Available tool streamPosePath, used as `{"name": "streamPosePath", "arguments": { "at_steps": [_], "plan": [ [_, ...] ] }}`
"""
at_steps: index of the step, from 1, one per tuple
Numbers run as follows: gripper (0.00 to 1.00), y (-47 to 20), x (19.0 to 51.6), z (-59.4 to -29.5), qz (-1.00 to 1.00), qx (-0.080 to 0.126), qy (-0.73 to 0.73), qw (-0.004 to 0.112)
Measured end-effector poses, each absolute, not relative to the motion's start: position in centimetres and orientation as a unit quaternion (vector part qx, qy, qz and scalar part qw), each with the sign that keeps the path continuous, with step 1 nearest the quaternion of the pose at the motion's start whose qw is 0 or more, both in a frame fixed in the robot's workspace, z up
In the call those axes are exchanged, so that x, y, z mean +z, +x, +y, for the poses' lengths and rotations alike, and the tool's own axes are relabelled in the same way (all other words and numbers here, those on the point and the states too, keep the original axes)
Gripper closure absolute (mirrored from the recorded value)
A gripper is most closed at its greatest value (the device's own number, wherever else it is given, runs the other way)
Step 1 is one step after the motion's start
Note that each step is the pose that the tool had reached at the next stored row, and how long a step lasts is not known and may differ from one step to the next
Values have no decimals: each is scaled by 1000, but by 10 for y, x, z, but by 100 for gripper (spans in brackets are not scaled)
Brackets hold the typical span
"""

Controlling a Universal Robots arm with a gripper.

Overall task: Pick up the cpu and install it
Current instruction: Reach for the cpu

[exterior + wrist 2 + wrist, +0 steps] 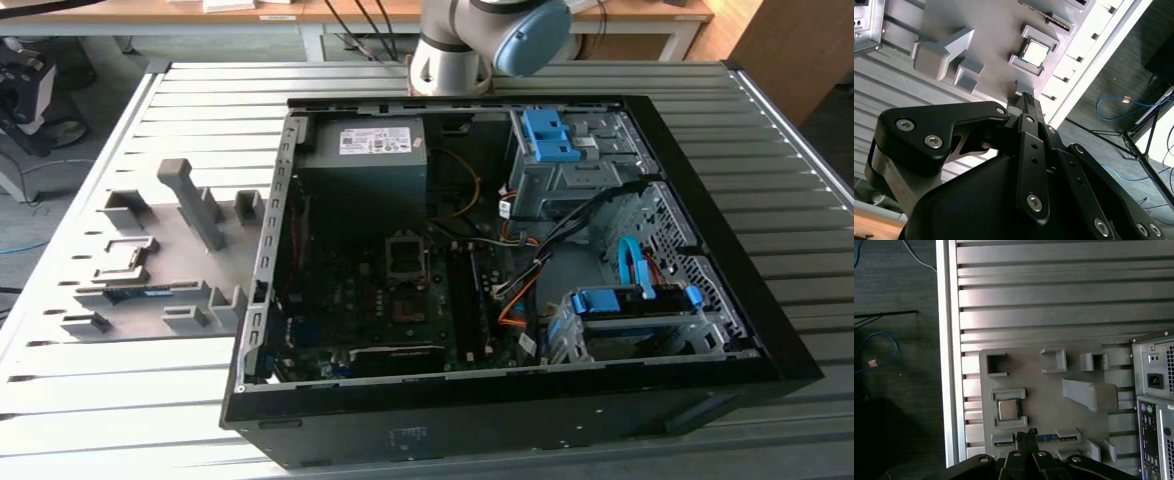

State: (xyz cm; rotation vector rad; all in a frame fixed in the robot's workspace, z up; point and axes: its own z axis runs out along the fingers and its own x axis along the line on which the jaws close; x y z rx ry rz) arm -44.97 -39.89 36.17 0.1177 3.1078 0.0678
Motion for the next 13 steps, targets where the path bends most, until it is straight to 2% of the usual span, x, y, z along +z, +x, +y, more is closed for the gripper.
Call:
{"name": "streamPosePath", "arguments": {
  "at_steps": [13],
  "plan": [
    [90,-459,358,-399,999,22,38,15]
  ]
}}
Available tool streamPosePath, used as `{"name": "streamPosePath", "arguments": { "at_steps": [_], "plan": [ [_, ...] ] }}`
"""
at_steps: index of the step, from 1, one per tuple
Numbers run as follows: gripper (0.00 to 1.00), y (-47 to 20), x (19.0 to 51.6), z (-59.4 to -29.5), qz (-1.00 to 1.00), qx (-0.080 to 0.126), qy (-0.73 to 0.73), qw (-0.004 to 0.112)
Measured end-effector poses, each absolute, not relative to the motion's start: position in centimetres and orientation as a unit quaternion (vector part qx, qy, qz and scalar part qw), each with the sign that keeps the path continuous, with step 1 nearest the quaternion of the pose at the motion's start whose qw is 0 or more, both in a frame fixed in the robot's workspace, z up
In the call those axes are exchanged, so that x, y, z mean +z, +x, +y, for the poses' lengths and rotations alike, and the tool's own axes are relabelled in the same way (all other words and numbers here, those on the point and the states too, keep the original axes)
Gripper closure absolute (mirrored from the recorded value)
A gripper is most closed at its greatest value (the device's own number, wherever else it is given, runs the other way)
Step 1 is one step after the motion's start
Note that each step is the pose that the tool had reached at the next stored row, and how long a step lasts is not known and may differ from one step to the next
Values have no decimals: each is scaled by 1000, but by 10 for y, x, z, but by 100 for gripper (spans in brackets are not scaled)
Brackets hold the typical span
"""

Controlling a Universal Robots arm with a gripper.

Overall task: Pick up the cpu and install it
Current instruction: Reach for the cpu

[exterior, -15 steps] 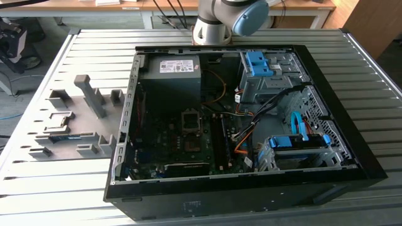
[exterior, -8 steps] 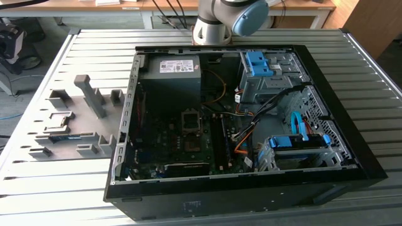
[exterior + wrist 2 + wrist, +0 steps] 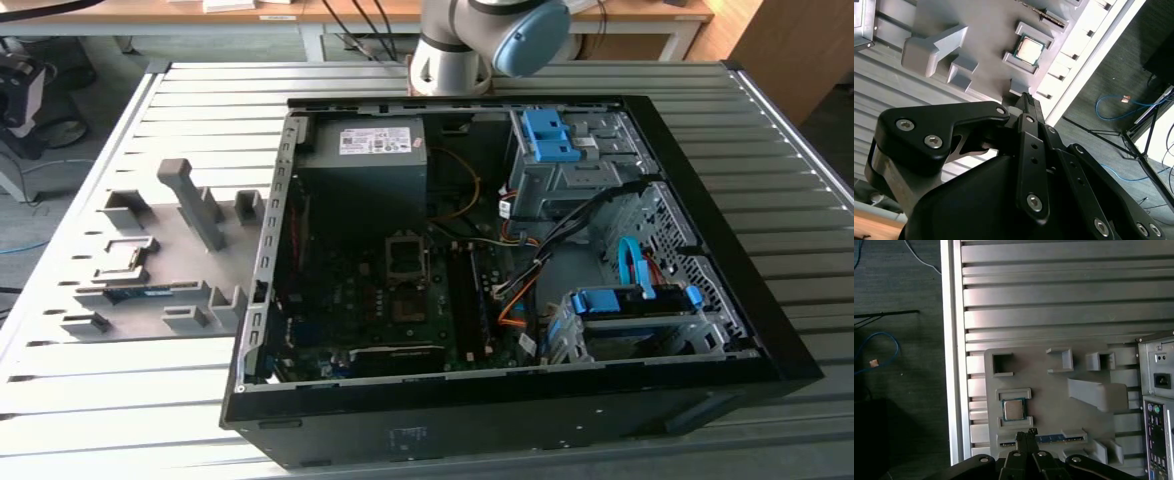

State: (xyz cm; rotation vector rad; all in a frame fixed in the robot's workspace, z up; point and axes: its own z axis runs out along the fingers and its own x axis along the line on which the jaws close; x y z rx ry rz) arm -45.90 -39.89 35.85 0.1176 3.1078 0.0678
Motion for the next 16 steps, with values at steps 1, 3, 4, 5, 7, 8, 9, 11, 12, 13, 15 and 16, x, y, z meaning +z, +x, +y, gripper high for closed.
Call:
{"name": "streamPosePath", "arguments": {
  "at_steps": [1,3,4,5,7,8,9,11,12,13,15,16],
  "plan": [
    [90,-460,358,-399,999,22,38,15],
    [90,-461,358,-399,999,22,38,15],
    [90,-462,358,-399,999,22,38,15],
    [90,-462,357,-399,999,22,38,15],
    [90,-463,357,-399,999,22,38,15],
    [90,-464,356,-399,999,22,38,15],
    [90,-465,356,-399,999,22,38,15],
    [90,-466,356,-399,999,22,38,15],
    [90,-466,355,-399,999,22,38,15],
    [90,-467,355,-399,999,22,38,15],
    [90,-468,354,-399,999,22,38,15],
    [90,-469,354,-399,999,22,38,15]
  ]
}}
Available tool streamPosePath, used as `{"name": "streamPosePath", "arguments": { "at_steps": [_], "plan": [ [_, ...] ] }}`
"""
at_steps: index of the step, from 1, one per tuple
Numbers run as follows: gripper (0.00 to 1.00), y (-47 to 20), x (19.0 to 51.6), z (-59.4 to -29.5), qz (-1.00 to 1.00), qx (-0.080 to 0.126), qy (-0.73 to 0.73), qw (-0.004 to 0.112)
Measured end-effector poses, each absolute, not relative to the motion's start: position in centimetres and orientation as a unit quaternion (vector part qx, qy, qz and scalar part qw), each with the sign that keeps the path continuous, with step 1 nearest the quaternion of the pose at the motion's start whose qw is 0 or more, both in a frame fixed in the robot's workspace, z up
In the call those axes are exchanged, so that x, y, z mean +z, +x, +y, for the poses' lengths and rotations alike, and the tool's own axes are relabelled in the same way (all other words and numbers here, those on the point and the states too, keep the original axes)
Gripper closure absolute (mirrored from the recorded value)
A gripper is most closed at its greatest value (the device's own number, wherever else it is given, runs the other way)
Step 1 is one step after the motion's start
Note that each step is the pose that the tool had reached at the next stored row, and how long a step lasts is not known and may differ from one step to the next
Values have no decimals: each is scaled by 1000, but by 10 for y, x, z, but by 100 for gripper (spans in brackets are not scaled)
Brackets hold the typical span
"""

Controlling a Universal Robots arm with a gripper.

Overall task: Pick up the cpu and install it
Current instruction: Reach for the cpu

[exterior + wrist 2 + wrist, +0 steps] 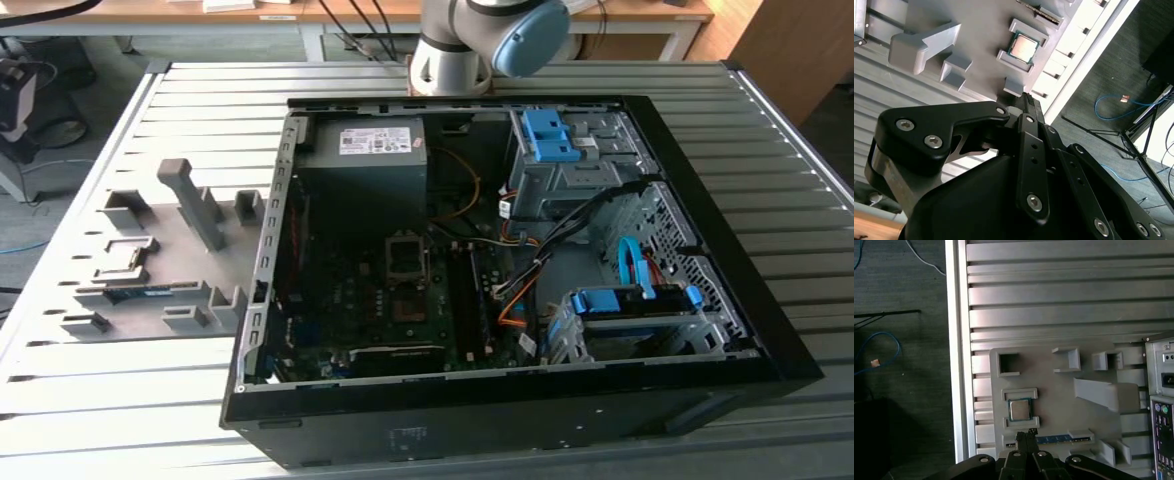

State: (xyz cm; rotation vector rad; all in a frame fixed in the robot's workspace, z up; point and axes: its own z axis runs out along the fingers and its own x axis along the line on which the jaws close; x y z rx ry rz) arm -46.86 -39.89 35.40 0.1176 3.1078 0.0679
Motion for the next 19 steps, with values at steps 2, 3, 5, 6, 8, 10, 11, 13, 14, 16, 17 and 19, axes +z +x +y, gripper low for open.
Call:
{"name": "streamPosePath", "arguments": {
  "at_steps": [2,3,5,6,8,10,11,13,14,16,17,19],
  "plan": [
    [90,-470,353,-399,999,22,38,15],
    [90,-470,353,-399,999,22,38,15],
    [90,-471,352,-399,999,22,38,15],
    [90,-471,351,-399,999,22,38,15],
    [90,-472,351,-399,999,22,38,15],
    [90,-473,350,-399,999,22,38,15],
    [90,-474,350,-399,999,22,38,15],
    [90,-475,349,-399,999,22,38,15],
    [90,-475,349,-399,999,22,38,15],
    [90,-476,348,-399,999,22,38,15],
    [90,-477,348,-399,999,22,38,15],
    [90,-478,347,-399,999,22,38,15]
  ]
}}
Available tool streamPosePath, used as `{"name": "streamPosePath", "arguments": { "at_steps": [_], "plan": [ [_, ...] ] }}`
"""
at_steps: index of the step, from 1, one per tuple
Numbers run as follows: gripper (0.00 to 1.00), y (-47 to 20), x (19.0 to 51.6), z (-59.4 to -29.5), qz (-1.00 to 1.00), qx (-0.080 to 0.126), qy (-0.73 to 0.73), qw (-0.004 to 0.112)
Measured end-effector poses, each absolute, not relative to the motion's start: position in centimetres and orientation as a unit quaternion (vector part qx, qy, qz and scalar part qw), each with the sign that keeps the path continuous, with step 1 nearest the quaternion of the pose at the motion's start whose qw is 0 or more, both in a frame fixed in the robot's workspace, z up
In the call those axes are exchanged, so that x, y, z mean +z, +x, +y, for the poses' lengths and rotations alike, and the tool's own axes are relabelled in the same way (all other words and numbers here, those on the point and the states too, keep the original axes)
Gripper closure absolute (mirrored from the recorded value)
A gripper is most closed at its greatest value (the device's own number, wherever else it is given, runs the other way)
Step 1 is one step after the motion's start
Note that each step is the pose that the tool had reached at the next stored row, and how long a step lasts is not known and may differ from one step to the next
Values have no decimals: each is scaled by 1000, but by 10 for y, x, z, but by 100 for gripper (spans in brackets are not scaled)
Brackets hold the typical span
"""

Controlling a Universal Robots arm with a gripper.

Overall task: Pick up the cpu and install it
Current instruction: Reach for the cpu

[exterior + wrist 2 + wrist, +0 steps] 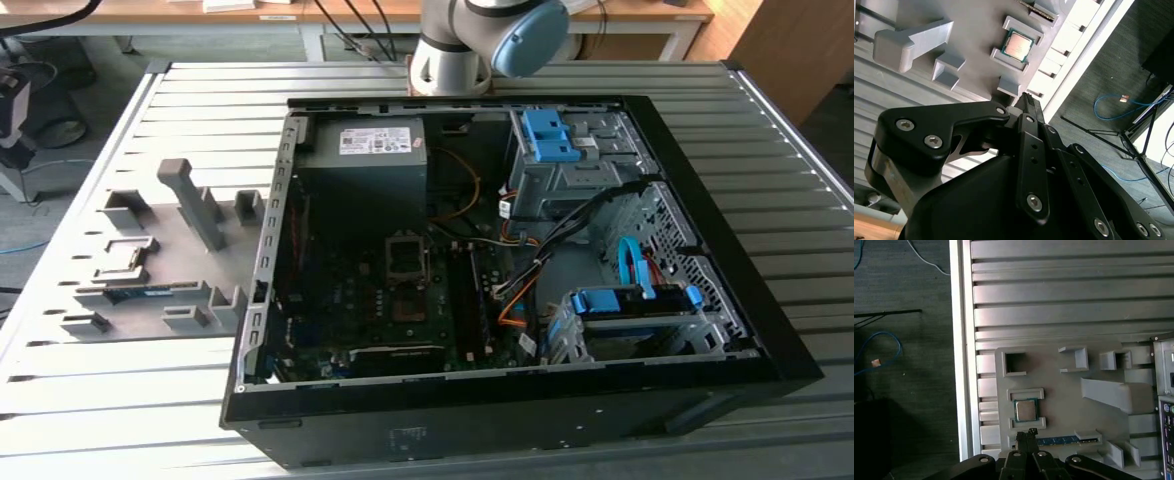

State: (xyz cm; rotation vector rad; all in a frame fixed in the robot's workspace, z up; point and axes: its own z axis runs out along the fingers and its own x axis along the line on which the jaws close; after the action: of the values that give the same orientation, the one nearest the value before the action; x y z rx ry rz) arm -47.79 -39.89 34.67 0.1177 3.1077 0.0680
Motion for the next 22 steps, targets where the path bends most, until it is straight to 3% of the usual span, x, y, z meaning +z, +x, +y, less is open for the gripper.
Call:
{"name": "streamPosePath", "arguments": {
  "at_steps": [22],
  "plan": [
    [90,-486,341,-399,999,22,38,15]
  ]
}}
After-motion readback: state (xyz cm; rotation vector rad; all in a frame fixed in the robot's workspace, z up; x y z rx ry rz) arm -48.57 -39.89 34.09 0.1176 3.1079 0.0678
